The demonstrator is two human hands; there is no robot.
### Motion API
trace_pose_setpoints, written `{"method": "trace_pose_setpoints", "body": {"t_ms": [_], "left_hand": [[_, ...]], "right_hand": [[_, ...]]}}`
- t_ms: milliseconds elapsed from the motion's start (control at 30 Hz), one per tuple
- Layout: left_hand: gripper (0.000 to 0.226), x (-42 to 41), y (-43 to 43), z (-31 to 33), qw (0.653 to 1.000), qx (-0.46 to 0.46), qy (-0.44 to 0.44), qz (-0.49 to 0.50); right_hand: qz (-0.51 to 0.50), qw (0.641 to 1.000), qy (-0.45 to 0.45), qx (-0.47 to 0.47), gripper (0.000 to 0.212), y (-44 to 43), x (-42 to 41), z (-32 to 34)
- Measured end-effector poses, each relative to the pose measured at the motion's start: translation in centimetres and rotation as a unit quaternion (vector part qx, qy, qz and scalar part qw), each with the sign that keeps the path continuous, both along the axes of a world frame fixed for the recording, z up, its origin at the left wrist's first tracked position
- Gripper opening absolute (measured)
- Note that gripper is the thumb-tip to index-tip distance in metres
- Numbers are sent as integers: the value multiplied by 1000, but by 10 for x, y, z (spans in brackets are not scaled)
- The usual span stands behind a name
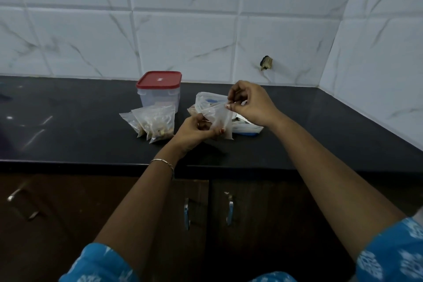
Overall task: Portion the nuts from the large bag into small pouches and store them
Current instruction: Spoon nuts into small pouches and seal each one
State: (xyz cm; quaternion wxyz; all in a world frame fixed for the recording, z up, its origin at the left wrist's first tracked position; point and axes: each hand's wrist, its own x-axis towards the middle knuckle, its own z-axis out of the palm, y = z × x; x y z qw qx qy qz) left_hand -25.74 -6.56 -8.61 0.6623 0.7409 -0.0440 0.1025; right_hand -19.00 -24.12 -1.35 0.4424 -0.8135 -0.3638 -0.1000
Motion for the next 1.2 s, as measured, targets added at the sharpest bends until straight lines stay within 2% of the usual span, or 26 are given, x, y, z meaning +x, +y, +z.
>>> {"method": "trace_pose_setpoints", "body": {"t_ms": [167,267,367,433,500,567,633,733,867,1200], "left_hand": [[44,5,1,-3,999,31,5,12],[34,6,2,-4,999,36,2,9],[32,7,1,-4,999,45,-2,14],[33,7,0,-5,999,29,-9,16],[25,9,-2,-5,999,-23,-20,27],[8,10,-2,-4,997,-48,-31,60],[2,11,0,-4,995,-49,-30,77],[2,12,1,-4,995,-48,-25,80],[4,9,1,-2,998,-31,0,55],[5,6,-5,1,995,-43,-25,89]], "right_hand": [[-25,991,60,118,26,-1,0,-20],[-42,961,159,224,23,4,0,-44],[-55,936,224,265,13,11,-1,-65],[-55,919,255,297,10,14,-3,-73],[-55,905,266,327,9,15,-3,-78],[-55,898,270,342,9,14,0,-80],[-51,894,278,347,10,13,1,-81],[-41,889,283,359,3,12,0,-79],[-45,881,279,380,4,11,-3,-78],[-38,892,272,360,4,13,-3,-78]]}}
